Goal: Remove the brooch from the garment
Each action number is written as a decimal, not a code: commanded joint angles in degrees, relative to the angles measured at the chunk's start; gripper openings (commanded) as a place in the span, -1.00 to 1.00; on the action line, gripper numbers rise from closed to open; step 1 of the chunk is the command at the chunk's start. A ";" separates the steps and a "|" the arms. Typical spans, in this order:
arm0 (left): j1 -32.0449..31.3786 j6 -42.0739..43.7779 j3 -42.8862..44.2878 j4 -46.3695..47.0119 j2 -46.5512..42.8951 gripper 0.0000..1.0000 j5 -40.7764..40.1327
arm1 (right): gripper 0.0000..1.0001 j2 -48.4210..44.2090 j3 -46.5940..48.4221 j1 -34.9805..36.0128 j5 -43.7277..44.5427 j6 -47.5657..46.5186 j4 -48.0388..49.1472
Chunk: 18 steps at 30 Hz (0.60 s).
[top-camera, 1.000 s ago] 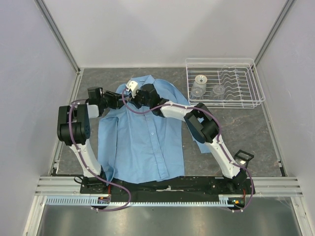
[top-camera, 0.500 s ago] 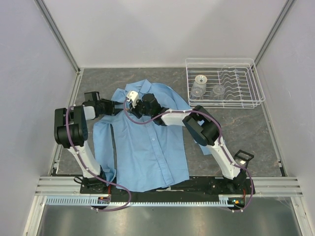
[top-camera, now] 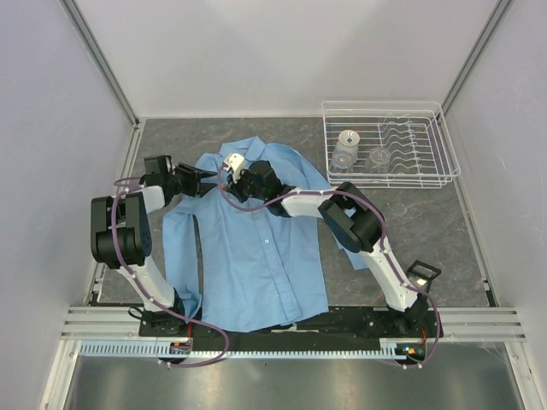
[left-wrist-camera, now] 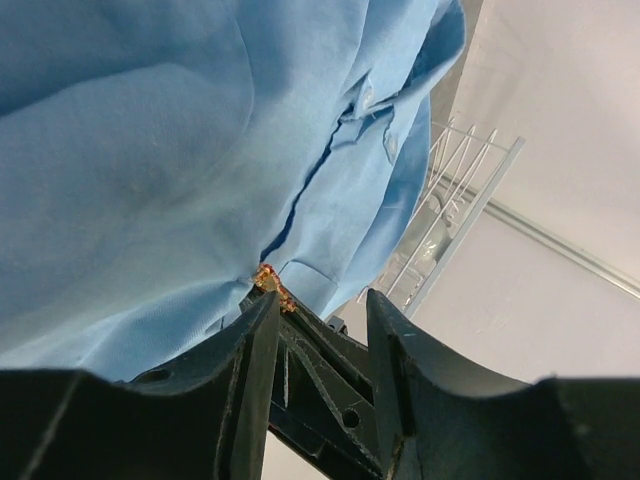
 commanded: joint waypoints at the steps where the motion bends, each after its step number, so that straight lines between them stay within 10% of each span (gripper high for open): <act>1: -2.07 -0.34 -0.65 1.43 -0.66 -0.05 2.64 | -1.00 -2.06 2.17 -0.07 0.40 1.58 3.47; 18: -3.66 3.17 1.11 -3.49 3.04 -0.14 -3.07 | -1.00 -3.03 0.94 -0.95 -0.21 3.34 4.79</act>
